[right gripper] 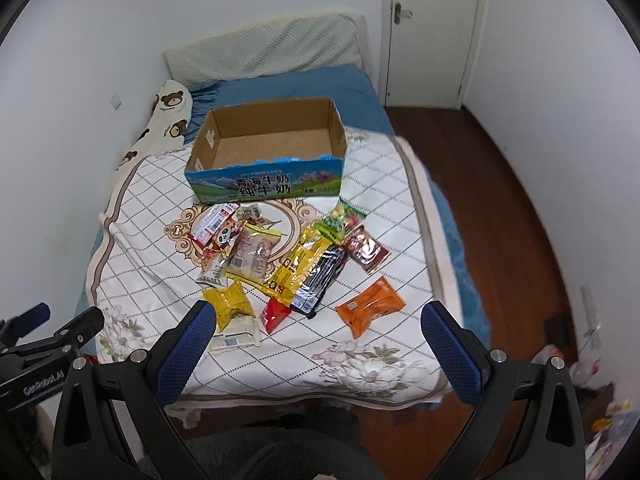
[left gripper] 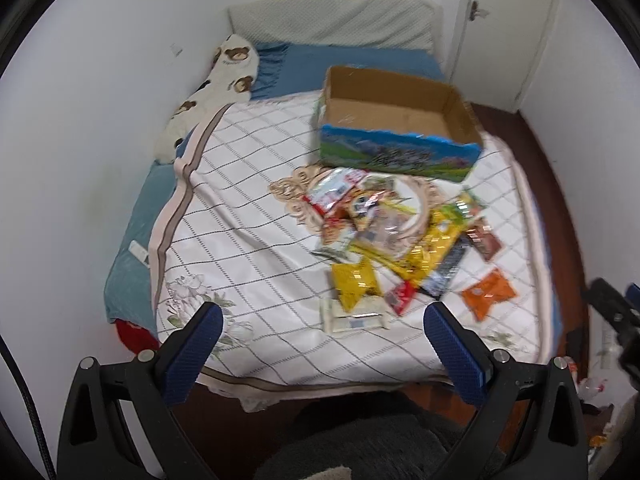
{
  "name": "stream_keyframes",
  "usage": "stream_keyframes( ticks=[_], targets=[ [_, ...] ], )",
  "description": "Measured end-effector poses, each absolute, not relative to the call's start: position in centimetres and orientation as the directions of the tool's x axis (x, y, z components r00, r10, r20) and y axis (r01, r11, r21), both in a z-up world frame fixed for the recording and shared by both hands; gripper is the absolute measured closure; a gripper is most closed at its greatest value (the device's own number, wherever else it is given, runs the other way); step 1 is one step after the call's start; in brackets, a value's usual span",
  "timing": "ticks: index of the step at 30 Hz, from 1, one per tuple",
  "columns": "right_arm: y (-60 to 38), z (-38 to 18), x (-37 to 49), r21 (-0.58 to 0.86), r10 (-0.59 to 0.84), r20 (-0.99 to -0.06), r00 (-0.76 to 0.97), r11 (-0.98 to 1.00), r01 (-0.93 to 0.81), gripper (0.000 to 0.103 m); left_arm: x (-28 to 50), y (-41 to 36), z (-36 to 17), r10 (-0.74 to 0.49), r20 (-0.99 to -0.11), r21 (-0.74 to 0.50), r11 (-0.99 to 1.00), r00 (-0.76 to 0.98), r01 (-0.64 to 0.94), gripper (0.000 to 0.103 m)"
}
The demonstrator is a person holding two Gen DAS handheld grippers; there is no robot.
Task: Organize snacks
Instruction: 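Grasp the oat cookie packet with left tool while right tool grasps yellow-black noodle bag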
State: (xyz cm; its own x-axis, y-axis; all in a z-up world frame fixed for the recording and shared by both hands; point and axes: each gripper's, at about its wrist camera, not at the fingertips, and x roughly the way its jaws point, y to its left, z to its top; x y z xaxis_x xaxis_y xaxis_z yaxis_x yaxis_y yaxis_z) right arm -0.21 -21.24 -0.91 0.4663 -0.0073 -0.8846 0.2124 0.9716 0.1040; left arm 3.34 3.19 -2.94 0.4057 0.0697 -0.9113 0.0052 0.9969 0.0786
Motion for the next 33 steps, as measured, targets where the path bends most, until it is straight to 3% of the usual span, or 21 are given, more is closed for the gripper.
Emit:
stream_keyframes(
  ticks=[9,15,23,26,29,31,33],
  targets=[
    [-24.8,-17.6,7.7,0.216,0.123,-0.955,0.269,0.911,0.352,0.000,10.4,3.8,-14.0,0.154,-0.954,0.161,0.987,0.258,0.006,0.000],
    [-24.7,-27.8,13.0,0.244,0.195,-0.968,0.159,0.880,0.408,0.000,15.8,0.7,-20.3,0.171,-0.965,0.202,0.969,0.201,0.144,0.000],
    [-23.4,-36.3,18.2,0.225,0.213,-0.974,0.080,0.851,0.475,0.001,22.1,1.0,-28.6,0.224,-0.969,0.240,0.952,0.105,0.191,0.000],
    [-23.0,-38.2,19.2,0.220,0.221,-0.974,0.055,0.854,0.472,0.010,23.7,1.1,-30.8,0.206,-0.976,0.217,0.954,0.070,0.208,0.002],
    [-22.3,-39.3,20.1,0.217,0.224,-0.974,0.038,0.869,0.445,0.013,24.7,1.3,-32.2,0.163,-0.985,0.170,0.963,0.051,0.208,0.023],
    [-21.8,-39.5,20.5,0.207,0.218,-0.976,0.021,0.888,0.411,0.014,24.9,1.5,-32.9,0.134,-0.991,0.136,0.969,0.024,0.204,0.050],
    [-21.1,-39.6,21.0,0.195,0.207,-0.978,0.005,0.915,0.354,0.016,24.8,1.9,-33.3,0.121,-0.992,0.122,0.973,0.017,0.196,0.052]
  ],
)
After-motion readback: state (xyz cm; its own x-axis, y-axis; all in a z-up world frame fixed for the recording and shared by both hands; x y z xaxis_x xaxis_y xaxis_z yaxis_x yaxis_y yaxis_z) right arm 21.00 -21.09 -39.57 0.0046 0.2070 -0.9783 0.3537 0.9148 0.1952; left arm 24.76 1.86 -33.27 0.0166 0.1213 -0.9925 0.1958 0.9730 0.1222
